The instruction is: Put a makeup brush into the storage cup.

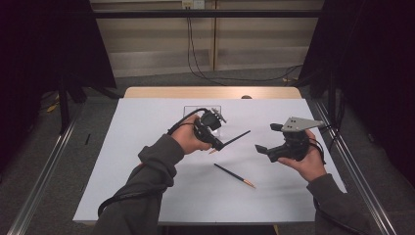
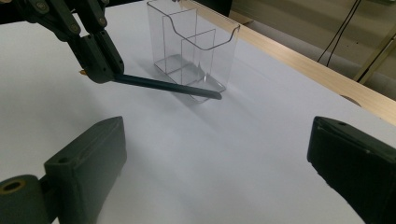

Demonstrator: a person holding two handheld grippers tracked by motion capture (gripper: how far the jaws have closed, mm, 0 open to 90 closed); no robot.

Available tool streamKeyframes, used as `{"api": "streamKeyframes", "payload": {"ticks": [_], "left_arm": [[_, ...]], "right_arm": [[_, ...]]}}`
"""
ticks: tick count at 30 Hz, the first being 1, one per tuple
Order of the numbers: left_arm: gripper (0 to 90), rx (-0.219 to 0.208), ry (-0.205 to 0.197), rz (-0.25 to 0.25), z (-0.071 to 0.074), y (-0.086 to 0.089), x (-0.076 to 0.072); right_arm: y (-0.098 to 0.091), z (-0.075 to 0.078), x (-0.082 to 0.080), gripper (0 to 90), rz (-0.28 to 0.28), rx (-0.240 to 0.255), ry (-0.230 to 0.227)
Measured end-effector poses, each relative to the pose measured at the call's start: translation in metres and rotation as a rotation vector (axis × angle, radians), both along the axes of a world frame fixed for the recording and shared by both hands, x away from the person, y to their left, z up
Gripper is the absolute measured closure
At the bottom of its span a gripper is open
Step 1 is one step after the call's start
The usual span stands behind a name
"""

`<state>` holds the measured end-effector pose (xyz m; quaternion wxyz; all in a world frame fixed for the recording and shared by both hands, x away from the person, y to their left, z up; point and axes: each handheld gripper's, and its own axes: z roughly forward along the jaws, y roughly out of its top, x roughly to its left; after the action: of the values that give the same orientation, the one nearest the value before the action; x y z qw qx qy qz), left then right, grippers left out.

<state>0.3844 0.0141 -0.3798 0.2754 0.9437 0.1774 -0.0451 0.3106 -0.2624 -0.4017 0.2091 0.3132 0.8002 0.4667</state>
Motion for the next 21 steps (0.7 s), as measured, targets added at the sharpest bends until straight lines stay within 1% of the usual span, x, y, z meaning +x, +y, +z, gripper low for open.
{"api": "streamKeyframes", "payload": {"ticks": [2,3,4,5,7,9,11,12,14,15,17,20,21], "left_arm": [[83.9,0.013,-0.003,-0.018,0.001,-0.001,0.001],[83.9,0.01,0.007,-0.009,0.001,-0.002,0.0],[83.9,0.006,0.008,-0.005,0.001,-0.003,-0.001],[83.9,0.007,0.004,-0.014,0.002,-0.003,-0.001],[83.9,-0.002,0.007,-0.013,0.002,-0.004,-0.002],[83.9,0.009,0.006,-0.019,0.003,-0.005,-0.002],[83.9,0.007,0.008,-0.012,0.002,-0.005,-0.002],[83.9,0.01,0.005,-0.016,0.002,-0.004,-0.001],[83.9,0.006,0.016,-0.01,0.002,-0.004,-0.001],[83.9,0.005,0.01,-0.015,0.001,-0.004,-0.001],[83.9,0.012,0.011,-0.019,0.001,-0.003,-0.001],[83.9,0.018,0.01,-0.018,0.001,-0.004,-0.001],[83.9,0.013,0.013,-0.022,0.0,-0.005,-0.001]], "right_arm": [[0.002,0.0,0.0,4.3,0.01,-0.009,0.004],[0.003,0.0,0.001,4.3,0.015,-0.012,0.003],[0.004,0.0,0.001,4.3,0.019,-0.019,0.003],[0.005,0.0,0.001,4.3,0.02,-0.022,0.001],[0.006,0.001,0.002,4.3,0.028,-0.025,-0.003],[0.008,0.002,0.002,4.4,0.03,-0.026,-0.004],[0.009,0.002,0.003,4.8,0.037,-0.032,0.002],[0.009,0.001,0.004,4.8,0.044,-0.039,0.002],[0.011,0.001,0.004,5.0,0.05,-0.051,0.007],[0.011,0.001,0.005,5.3,0.053,-0.055,0.006],[0.013,0.001,0.005,6.2,0.064,-0.067,0.008],[0.015,0.0,0.006,6.6,0.076,-0.095,0.014],[0.016,0.0,0.006,6.9,0.081,-0.106,0.015]]}}
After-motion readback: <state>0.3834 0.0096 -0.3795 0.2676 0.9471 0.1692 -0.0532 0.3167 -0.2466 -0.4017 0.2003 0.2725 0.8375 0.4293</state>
